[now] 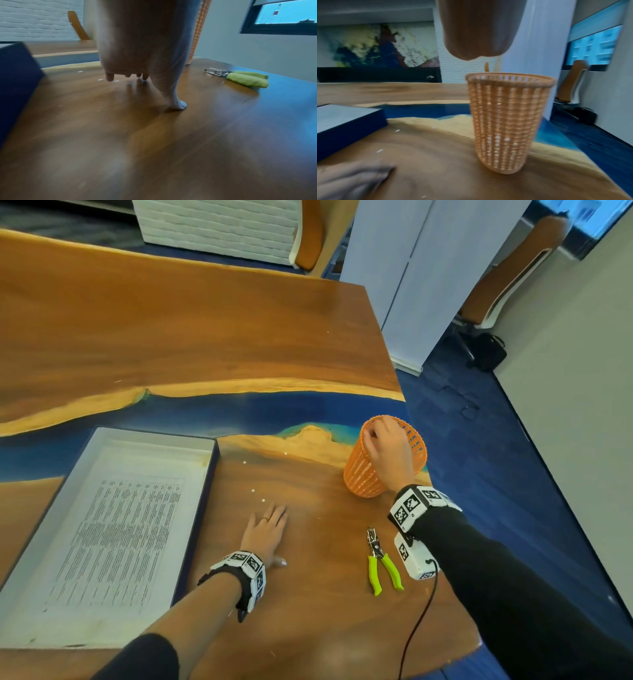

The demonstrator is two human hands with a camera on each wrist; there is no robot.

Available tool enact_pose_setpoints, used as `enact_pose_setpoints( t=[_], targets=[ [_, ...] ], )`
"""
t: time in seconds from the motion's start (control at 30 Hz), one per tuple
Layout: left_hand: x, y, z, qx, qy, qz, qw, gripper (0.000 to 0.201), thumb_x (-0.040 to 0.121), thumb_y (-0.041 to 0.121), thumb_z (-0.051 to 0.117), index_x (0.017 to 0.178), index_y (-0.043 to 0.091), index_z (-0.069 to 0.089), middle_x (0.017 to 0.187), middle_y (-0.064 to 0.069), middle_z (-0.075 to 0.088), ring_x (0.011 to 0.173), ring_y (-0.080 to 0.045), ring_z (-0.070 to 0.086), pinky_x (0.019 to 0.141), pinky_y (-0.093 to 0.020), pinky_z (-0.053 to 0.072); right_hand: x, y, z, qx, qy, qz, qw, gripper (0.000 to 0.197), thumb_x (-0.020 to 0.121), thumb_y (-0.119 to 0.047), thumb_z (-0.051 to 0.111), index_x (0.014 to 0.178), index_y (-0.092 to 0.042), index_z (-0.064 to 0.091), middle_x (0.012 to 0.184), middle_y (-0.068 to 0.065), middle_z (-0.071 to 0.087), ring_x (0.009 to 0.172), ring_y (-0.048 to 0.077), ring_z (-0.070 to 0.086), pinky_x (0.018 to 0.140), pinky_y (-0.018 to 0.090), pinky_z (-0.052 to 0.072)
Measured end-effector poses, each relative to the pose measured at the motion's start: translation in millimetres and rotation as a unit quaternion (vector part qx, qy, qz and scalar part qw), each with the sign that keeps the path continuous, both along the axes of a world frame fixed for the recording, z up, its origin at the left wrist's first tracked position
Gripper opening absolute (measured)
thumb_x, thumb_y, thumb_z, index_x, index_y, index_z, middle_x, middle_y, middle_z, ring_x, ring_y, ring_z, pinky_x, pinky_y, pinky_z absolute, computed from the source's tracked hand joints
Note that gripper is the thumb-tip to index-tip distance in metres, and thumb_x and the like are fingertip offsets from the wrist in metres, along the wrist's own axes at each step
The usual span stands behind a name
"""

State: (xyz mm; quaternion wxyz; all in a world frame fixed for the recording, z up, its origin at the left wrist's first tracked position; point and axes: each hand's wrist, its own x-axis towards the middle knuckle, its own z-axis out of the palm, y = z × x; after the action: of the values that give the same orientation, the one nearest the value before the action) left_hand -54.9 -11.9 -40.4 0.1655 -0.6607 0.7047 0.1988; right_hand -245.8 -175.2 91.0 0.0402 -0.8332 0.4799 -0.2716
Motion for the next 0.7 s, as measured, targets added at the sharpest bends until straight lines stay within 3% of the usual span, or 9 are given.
enact_pose_setpoints(
  t=[0.17,0.33,0.5,0.7],
  targets=[
    [37,3,7,-0.025,-0.006,0.053,0.998,0.103,0.083,0.053,0.060,0.152,0.011,-0.002,0.161,-0.002,-0.009,0.149,-0.020,-0.004,0.120,-0.046,0.013,57,22,-28,-0.022,0.051,0.082,0.995,0.015,0.089,-0.016,0.049,0.079,-0.007,0.056,0.078,0.008,0.055,0.071,0.023,0.050,0.065,0.030,0.034],
    [64,0,10,-0.023,-0.017,0.112,0.993,0.102,0.082,0.049,0.063,0.151,0.009,-0.001,0.161,-0.002,-0.005,0.149,-0.019,-0.001,0.120,-0.046,0.013,98,56,-74,0.148,0.070,0.128,0.978,0.012,0.090,-0.010,0.055,0.083,-0.002,0.060,0.087,0.014,0.058,0.077,0.029,0.056,0.068,0.037,0.044],
    [68,-4,4,-0.011,-0.004,0.144,0.989,0.107,0.079,0.044,0.070,0.151,0.009,-0.001,0.161,-0.002,-0.006,0.149,-0.019,0.004,0.118,-0.047,0.019,117,73,-106,0.318,0.064,0.094,0.941,0.017,0.092,-0.007,0.050,0.095,-0.002,0.066,0.104,0.012,0.057,0.092,0.028,0.057,0.072,0.027,0.034],
    [59,-1,-1,-0.007,-0.007,0.160,0.987,0.104,0.081,0.035,0.070,0.151,0.009,-0.002,0.161,-0.003,-0.004,0.149,-0.020,0.003,0.115,-0.048,0.024,130,76,-130,0.358,0.070,0.076,0.928,0.015,0.089,-0.012,0.058,0.095,-0.005,0.070,0.103,0.011,0.061,0.093,0.027,0.058,0.082,0.037,0.046]
  ],
)
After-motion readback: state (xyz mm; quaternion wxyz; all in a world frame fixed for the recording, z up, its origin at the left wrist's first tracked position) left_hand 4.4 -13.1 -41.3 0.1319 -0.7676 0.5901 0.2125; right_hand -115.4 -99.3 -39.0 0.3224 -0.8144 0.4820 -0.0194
